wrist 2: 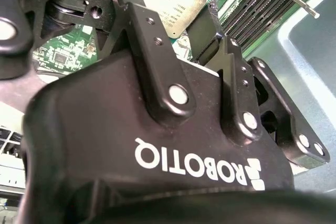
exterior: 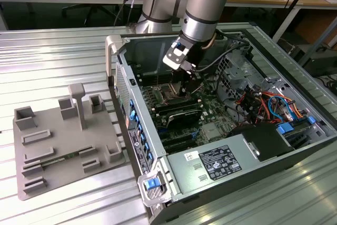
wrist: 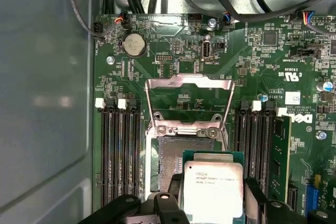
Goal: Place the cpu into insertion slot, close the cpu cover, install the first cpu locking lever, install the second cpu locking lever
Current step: 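Place the cpu into insertion slot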
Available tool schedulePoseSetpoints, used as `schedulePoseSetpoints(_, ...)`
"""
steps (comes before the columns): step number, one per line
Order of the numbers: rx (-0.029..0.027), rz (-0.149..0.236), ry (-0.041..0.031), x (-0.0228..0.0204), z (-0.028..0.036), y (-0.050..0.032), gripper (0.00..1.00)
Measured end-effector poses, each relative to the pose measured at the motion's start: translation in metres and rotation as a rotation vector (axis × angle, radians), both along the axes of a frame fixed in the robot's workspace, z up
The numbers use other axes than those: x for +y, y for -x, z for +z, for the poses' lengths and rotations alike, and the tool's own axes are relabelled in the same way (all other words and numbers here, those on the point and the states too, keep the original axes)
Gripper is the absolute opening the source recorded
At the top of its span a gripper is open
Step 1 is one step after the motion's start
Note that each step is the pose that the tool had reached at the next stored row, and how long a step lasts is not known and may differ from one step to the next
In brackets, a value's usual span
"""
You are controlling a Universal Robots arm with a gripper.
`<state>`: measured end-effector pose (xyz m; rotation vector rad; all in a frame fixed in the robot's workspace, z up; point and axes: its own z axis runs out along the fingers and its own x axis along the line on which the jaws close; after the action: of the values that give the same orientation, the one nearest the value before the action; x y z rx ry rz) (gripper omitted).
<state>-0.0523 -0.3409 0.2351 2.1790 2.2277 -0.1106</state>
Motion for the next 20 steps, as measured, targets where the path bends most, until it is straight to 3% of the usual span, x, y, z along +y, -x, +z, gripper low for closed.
schedulePoseSetpoints(20,0.0000,-0.083,0.0000,0.0000,-0.0003,0.0000,0.55)
